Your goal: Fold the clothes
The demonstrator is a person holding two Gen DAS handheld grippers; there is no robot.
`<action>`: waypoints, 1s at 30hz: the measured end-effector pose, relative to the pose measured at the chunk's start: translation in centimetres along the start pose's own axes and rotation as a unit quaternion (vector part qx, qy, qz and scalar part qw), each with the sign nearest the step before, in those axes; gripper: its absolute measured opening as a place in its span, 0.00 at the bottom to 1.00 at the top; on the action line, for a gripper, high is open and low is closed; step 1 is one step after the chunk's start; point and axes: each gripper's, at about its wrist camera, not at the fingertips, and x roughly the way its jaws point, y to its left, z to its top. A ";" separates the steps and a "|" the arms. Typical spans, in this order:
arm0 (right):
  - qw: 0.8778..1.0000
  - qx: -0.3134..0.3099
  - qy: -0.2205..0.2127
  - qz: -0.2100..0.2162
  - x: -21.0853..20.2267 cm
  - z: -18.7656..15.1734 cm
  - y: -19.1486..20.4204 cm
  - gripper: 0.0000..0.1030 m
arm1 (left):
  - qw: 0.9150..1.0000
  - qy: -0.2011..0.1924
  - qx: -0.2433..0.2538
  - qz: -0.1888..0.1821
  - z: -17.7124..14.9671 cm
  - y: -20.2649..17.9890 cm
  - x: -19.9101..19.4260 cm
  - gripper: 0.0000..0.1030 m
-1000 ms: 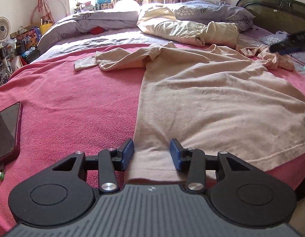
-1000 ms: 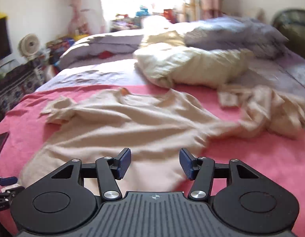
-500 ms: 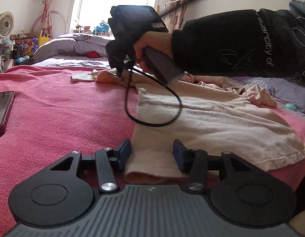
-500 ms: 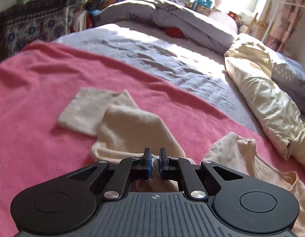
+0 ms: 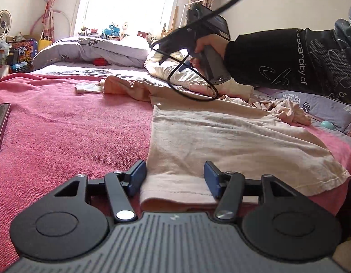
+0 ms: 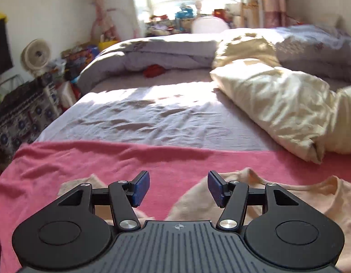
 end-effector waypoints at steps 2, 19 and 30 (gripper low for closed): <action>0.998 0.019 0.027 -0.047 2.4 1.1 -3.2 0.53 | 1.000 0.001 0.001 -0.004 0.0 -0.1 0.1 0.64; 0.961 -0.237 -0.016 -0.140 7.3 0.4 6.0 0.52 | 1.000 0.008 0.009 -0.017 0.0 -0.3 0.2 0.72; 0.906 -0.352 0.004 -0.236 9.6 0.0 11.4 0.99 | 1.000 0.012 0.015 -0.020 0.0 -0.4 -0.3 0.72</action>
